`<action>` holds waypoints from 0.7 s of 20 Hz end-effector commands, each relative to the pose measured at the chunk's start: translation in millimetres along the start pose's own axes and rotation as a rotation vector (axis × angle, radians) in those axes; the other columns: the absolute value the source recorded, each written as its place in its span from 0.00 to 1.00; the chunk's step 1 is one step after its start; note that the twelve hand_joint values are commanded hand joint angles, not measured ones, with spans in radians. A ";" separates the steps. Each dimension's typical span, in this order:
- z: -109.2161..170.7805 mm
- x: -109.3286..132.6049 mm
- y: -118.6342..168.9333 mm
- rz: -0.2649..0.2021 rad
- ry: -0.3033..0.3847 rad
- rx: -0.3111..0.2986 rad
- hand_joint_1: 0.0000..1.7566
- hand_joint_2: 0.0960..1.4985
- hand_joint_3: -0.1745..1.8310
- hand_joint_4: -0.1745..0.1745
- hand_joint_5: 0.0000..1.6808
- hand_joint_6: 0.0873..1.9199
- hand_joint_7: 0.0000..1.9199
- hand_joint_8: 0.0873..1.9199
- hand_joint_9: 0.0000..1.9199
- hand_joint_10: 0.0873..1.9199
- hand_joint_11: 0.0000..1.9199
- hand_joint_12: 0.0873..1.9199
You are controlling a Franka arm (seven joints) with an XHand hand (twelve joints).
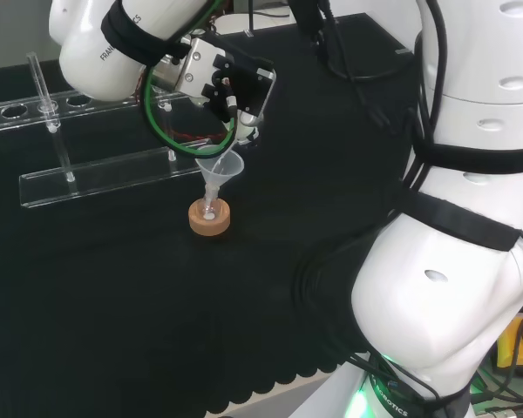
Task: Pour all the NaCl from the weighing funnel into the round-bottom flask.
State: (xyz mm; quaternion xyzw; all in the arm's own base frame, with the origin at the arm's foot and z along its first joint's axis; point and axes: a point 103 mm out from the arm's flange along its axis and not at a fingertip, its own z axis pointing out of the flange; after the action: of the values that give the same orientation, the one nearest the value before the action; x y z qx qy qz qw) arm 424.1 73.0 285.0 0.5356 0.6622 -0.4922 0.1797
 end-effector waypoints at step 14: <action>-1.4 1.3 -4.7 0.011 -0.085 -0.014 0.61 0.40 0.52 1.00 0.64 0.56 0.38 0.30 0.54 0.16 0.37 0.61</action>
State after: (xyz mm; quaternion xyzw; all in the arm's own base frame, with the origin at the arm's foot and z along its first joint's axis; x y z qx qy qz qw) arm 421.5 75.2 287.3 0.5210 0.6538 -0.5078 0.2080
